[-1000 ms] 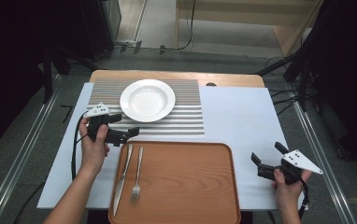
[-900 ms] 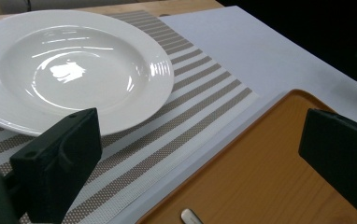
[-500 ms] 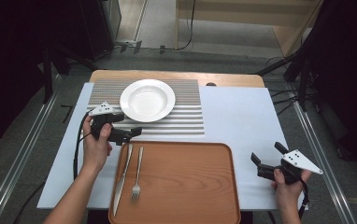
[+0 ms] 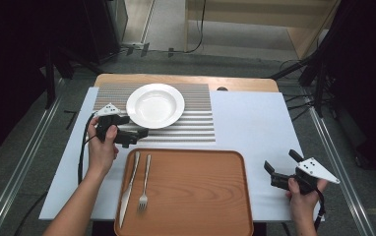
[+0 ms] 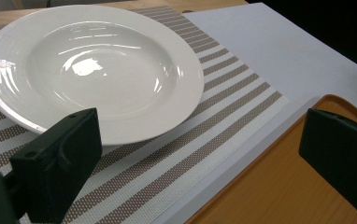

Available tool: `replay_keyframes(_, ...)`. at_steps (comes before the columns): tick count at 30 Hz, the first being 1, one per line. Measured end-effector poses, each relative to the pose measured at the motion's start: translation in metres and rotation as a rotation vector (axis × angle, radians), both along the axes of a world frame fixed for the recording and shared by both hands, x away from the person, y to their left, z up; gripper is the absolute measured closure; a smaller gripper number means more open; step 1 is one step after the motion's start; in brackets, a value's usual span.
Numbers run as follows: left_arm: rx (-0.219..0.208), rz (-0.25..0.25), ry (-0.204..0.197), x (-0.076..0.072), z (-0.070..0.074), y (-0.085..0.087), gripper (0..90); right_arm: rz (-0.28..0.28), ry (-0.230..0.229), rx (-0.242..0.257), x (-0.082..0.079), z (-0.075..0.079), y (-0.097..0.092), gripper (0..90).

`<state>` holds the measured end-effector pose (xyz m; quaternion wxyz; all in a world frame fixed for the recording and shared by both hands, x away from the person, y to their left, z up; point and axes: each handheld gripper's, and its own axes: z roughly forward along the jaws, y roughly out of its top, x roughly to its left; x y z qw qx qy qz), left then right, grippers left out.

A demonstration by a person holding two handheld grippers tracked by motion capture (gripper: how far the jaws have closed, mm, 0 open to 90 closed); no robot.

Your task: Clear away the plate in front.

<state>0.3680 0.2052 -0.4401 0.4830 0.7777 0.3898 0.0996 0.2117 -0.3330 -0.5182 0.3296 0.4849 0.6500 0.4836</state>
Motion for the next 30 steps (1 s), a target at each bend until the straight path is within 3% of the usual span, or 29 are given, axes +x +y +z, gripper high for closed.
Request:
replay_keyframes(19,0.012,0.036,0.037,0.027,0.003,0.008,0.0,0.000,-0.002,0.000,0.000,0.000,0.000,0.0)
replay_keyframes(30,0.015,0.067,0.059,0.050,0.003,0.013,0.0,0.000,-0.002,0.000,0.000,0.000,0.001,0.0)
